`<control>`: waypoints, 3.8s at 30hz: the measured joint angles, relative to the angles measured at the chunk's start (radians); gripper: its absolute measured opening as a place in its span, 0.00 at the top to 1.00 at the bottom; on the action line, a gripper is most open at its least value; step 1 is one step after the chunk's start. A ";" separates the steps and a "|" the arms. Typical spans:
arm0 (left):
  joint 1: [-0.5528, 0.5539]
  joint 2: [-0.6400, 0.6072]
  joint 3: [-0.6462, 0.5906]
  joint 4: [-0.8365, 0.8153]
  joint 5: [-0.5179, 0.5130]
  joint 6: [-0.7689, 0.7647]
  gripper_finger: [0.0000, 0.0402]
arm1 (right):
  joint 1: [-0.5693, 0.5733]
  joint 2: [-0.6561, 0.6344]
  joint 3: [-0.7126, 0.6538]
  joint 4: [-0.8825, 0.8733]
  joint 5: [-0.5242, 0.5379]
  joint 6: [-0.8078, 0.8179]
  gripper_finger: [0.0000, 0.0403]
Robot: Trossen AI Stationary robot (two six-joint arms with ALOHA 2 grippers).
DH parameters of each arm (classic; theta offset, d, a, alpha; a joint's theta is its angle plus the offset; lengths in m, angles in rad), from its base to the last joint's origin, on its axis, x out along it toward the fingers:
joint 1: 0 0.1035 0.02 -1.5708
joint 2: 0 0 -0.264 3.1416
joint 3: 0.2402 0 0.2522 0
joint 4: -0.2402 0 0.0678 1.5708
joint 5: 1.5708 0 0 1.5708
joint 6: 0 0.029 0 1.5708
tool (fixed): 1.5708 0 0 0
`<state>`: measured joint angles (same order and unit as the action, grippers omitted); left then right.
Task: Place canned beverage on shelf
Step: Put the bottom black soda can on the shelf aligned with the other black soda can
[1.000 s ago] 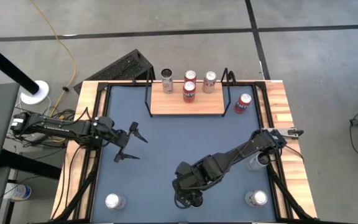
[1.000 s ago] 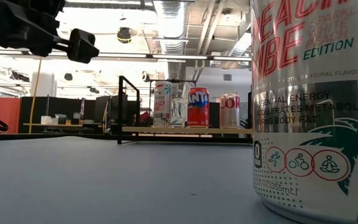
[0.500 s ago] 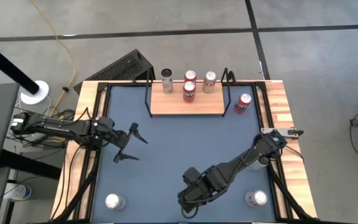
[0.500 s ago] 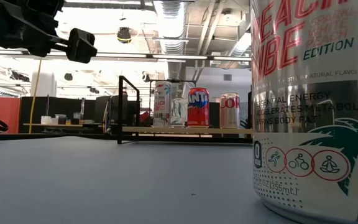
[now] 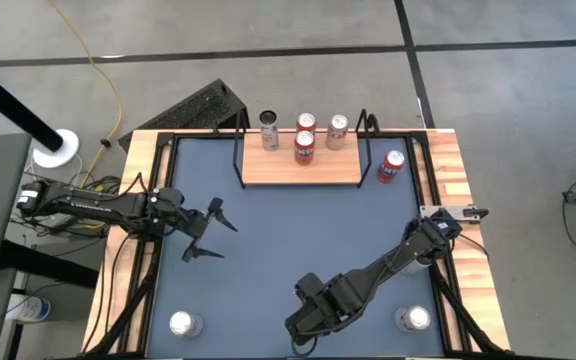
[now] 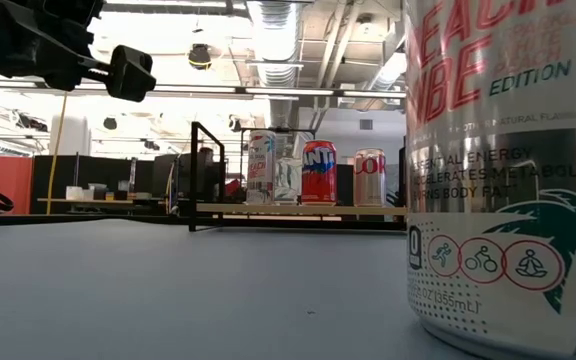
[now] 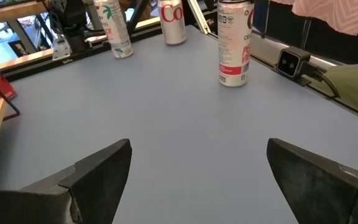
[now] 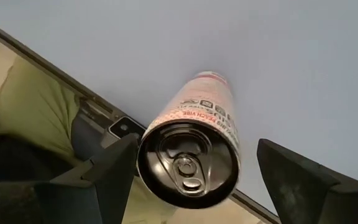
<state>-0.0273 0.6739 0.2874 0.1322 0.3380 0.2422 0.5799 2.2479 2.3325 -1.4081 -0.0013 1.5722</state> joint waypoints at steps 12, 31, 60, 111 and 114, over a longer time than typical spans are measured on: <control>0.000 0.000 0.000 -0.007 0.000 0.004 0.09 | 0.007 0.066 0.000 0.021 -0.033 0.048 0.21; 0.000 0.000 0.000 -0.007 0.000 0.001 0.09 | 0.011 0.063 0.000 -0.001 -0.062 -0.009 0.44; 0.093 0.000 0.000 -0.006 -0.032 0.079 0.09 | -0.581 -0.001 0.024 -0.150 0.059 -1.621 0.43; 0.500 0.000 0.016 0.038 0.112 0.115 0.09 | -0.758 -0.088 -0.249 -0.117 -0.131 -1.834 0.43; 0.500 0.000 0.016 0.038 0.123 0.115 0.09 | -0.753 -0.090 -0.256 -0.113 -0.133 -1.833 0.41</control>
<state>0.4725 0.6735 0.3035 0.1698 0.4607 0.3569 -0.1730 2.1582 2.0762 -1.5213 -0.1345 -0.2612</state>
